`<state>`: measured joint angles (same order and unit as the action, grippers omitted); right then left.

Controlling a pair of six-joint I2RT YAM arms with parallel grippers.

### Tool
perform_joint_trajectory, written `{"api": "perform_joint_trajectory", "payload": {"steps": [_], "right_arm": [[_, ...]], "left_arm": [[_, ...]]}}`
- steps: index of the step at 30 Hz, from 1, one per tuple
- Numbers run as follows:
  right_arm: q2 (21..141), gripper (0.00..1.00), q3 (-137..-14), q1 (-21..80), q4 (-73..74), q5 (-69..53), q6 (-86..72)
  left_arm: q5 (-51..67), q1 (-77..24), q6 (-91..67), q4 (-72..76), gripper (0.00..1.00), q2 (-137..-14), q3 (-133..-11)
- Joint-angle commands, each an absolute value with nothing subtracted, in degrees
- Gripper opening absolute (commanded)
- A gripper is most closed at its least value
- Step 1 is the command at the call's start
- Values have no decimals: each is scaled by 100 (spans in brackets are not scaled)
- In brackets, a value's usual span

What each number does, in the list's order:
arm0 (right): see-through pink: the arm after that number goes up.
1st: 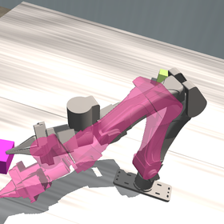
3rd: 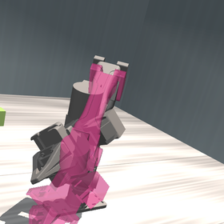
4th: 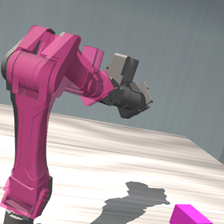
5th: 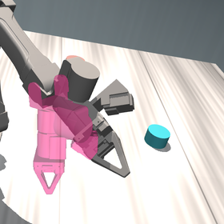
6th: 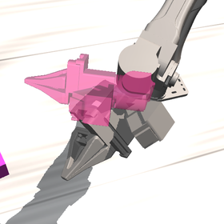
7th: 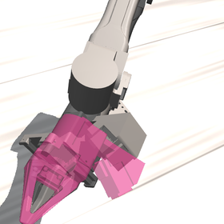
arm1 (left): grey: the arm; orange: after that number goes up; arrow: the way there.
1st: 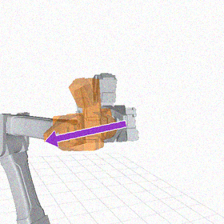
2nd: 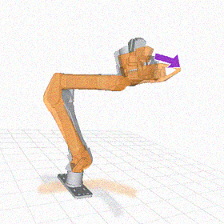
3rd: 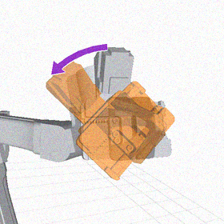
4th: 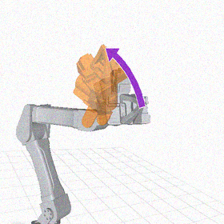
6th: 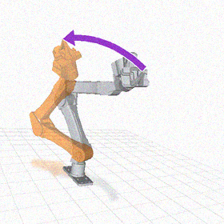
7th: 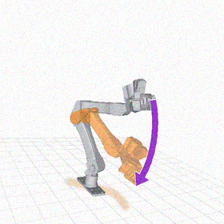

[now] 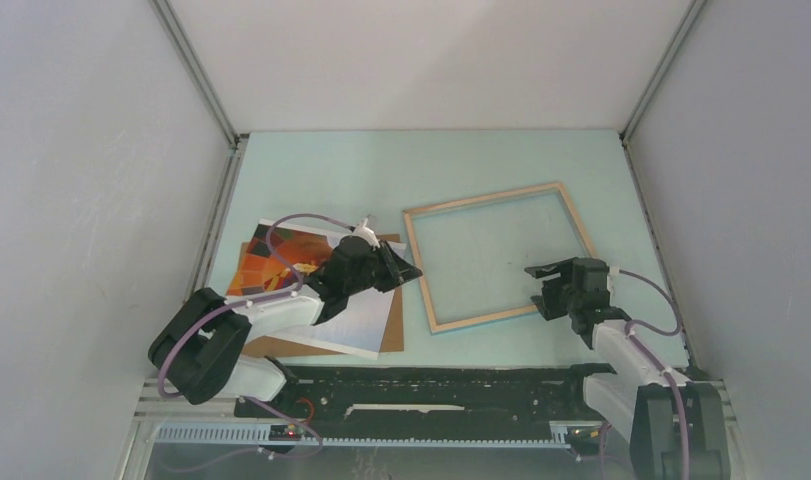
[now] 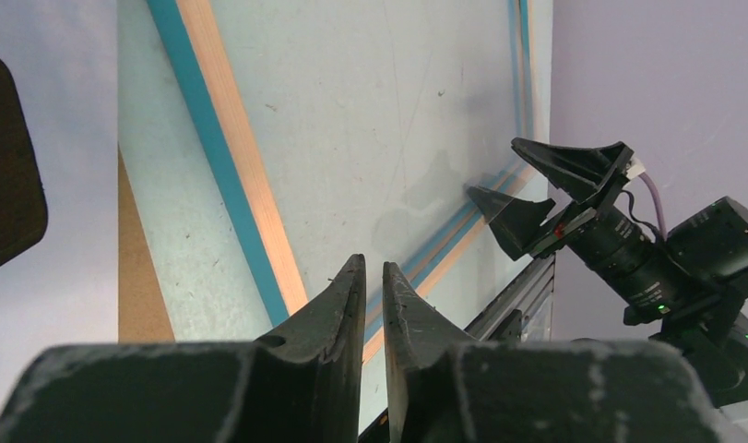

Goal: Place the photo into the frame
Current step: Place the photo frame item in the photo frame.

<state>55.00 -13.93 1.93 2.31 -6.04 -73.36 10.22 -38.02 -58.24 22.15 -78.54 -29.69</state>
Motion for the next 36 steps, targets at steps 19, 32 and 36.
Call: {"api": "perform_joint_trajectory", "payload": {"steps": [19, 32, 36], "right_arm": [[5819, 82, -2935, 331, 3948, -117, -7549], [5030, 82, -3151, 334, 4900, -161, -7798], [4778, 82, -3325, 334, 5258, -213, -7536]], "left_arm": [[1051, -3824, -5625, 2164, 19, -7745, -3049], [1082, -3829, -5599, 2125, 19, -7726, -3085], [1101, -3825, -5577, 2072, 19, -7694, -3095]]}}
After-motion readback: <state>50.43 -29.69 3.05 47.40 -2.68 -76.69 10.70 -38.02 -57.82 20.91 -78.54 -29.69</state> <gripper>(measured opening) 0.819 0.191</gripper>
